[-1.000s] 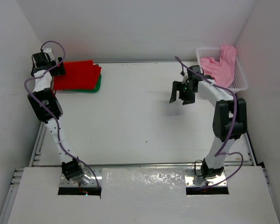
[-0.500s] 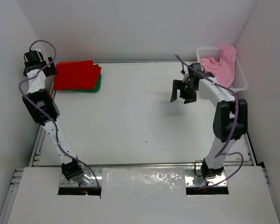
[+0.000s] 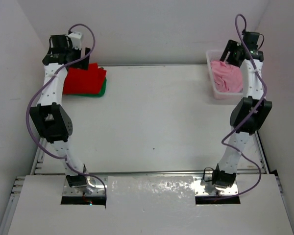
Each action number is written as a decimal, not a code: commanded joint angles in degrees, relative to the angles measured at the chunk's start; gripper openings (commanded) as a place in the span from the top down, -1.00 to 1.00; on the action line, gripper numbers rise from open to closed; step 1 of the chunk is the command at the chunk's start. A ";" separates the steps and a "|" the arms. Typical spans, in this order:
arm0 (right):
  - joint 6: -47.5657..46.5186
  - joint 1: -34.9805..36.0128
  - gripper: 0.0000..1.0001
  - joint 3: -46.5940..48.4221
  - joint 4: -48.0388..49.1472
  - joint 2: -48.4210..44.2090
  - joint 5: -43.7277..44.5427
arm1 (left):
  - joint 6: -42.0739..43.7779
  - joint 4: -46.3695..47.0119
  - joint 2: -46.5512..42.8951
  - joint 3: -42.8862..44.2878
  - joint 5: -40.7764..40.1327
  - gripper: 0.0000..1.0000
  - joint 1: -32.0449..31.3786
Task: Fold and stack the t-shirts
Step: Grab crumpled tshirt from bin with the right arm, then move the tshirt to the center of the board, then flatten out the tshirt
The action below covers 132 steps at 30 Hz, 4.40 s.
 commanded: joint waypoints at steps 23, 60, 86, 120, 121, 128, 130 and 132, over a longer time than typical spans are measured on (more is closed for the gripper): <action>-0.44 -2.47 1.00 3.08 13.33 27.12 14.82 | 2.20 -7.94 -1.07 -13.73 -4.53 -0.83 -5.94; 11.41 29.49 1.00 -23.28 37.77 -36.00 -16.73 | -0.61 -4.43 -24.79 -24.62 1.62 -0.82 -6.29; -1.06 34.35 -0.09 -52.58 22.22 -24.77 -6.45 | 9.33 -5.06 -28.76 -53.36 5.13 -0.34 -16.83; 8.11 18.37 1.00 -25.84 21.34 -23.50 -19.11 | 11.78 -3.27 -26.38 -13.94 -4.09 1.00 -20.53; 7.04 18.28 1.00 -26.19 20.29 -25.69 -18.49 | 11.96 -6.07 -26.99 -12.78 -4.17 1.00 -20.53; 2.46 17.04 1.00 -30.15 16.42 -44.68 -12.60 | 14.86 -12.95 -34.20 -5.13 -9.27 1.00 -20.62; 2.28 17.04 1.00 -30.24 15.19 -47.41 -12.42 | 15.12 -15.32 -35.25 -3.19 -9.19 1.00 -20.62; 2.37 16.96 1.00 -30.33 13.79 -50.76 -12.68 | 15.56 -18.03 -36.66 -0.82 -7.87 1.00 -20.62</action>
